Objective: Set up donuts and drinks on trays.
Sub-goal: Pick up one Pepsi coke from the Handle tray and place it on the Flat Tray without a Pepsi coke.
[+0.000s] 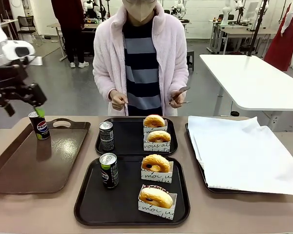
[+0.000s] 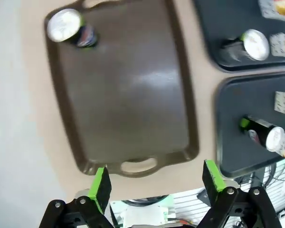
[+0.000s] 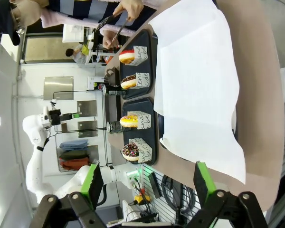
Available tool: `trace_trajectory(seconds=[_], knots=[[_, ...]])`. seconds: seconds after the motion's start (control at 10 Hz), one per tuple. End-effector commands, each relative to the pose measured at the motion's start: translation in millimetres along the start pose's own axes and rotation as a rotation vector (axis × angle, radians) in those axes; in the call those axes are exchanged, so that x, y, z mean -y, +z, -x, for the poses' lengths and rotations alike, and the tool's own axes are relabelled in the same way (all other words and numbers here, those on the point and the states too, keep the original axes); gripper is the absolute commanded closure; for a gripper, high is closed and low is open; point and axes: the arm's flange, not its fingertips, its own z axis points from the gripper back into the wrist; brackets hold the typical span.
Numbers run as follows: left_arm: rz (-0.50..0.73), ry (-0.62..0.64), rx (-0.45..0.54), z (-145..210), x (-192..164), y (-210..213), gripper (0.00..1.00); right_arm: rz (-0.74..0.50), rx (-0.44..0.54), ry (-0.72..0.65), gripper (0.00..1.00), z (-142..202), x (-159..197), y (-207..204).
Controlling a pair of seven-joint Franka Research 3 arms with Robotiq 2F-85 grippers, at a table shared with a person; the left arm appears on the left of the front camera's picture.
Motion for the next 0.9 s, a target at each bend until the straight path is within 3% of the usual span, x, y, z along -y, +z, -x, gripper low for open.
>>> trace_trajectory(seconds=[0.0, 0.1, 0.2, 0.7, 0.8], knots=[[-0.097, 0.049, -0.039, -6, -8, 2, 0.0, -0.012, 0.005, 0.008, 0.0, 0, -1, 1], [-0.15, 0.064, -0.012, 6, -1, 2, 0.0, -0.012, 0.005, 0.008, 0.0, 0, -1, 1], [-0.035, 0.027, -0.012, -1, -15, -1, 0.0, -0.012, 0.005, 0.008, 0.0, 0, -1, 1], [-0.06, 0.039, -0.014, 0, -14, -1, 0.0, -0.012, 0.005, 0.008, 0.0, 0, -1, 1], [0.126, 0.074, -0.164, -29, -37, -1, 0.0, -0.012, 0.005, 0.008, 0.0, 0, -1, 1]])
